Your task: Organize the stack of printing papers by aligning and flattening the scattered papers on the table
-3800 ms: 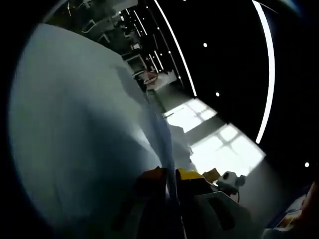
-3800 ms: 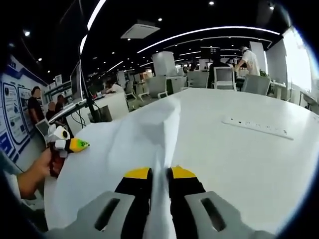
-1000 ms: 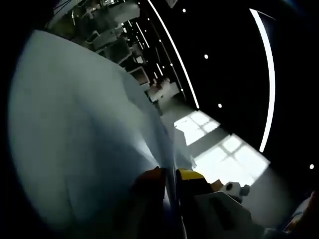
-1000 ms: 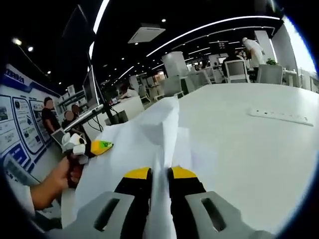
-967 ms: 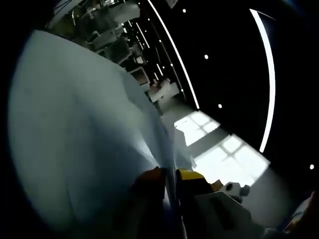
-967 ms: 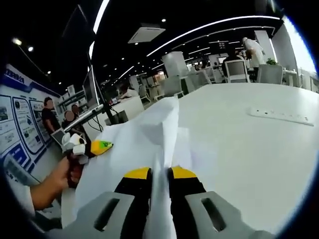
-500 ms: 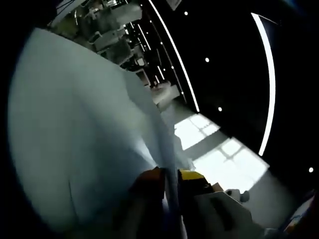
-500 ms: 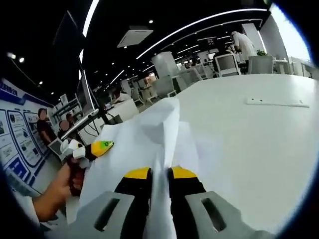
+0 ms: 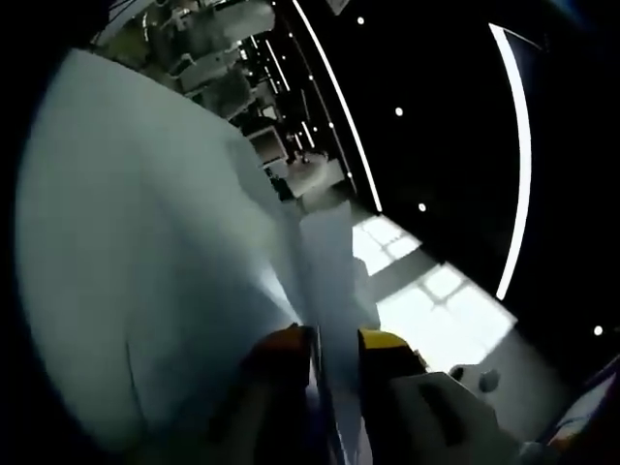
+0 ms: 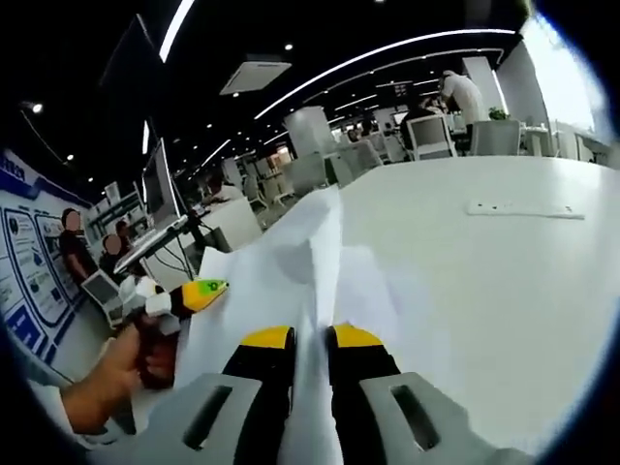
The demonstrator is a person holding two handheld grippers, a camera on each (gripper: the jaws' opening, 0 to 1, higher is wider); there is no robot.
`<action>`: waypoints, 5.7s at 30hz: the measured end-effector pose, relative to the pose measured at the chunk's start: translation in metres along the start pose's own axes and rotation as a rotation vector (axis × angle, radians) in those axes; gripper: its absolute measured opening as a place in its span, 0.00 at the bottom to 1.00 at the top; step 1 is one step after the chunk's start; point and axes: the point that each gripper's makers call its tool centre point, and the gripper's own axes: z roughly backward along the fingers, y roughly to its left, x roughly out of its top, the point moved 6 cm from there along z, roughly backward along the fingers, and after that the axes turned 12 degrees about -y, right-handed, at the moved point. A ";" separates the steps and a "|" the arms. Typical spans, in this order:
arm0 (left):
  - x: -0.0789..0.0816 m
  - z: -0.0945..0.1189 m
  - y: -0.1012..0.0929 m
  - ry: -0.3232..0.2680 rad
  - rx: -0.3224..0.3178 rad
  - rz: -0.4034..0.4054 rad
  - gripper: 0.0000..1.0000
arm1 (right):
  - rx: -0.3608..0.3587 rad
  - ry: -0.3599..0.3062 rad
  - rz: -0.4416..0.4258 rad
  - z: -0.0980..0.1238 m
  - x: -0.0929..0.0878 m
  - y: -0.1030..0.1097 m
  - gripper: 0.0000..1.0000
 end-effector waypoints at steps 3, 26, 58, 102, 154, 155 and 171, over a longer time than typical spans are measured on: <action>-0.001 0.000 0.000 0.003 0.002 0.005 0.26 | 0.003 0.001 0.001 0.000 -0.002 0.002 0.10; -0.003 0.003 -0.005 0.008 -0.013 0.019 0.23 | 0.009 -0.023 -0.021 -0.001 -0.005 0.004 0.13; -0.003 0.002 -0.004 0.021 -0.012 -0.030 0.06 | 0.008 -0.041 0.012 0.006 0.002 0.005 0.18; -0.009 0.004 -0.009 0.040 -0.036 -0.157 0.06 | -0.026 0.145 0.354 -0.026 -0.003 -0.070 0.59; -0.023 0.007 -0.023 0.083 -0.154 -0.423 0.06 | 0.002 0.047 0.142 0.020 -0.003 -0.109 0.62; -0.023 0.007 -0.024 0.084 -0.157 -0.427 0.06 | 0.010 0.044 0.151 0.020 -0.002 -0.107 0.62; -0.026 0.010 -0.030 0.083 -0.206 -0.430 0.06 | 0.076 0.045 0.196 0.008 -0.006 -0.081 0.66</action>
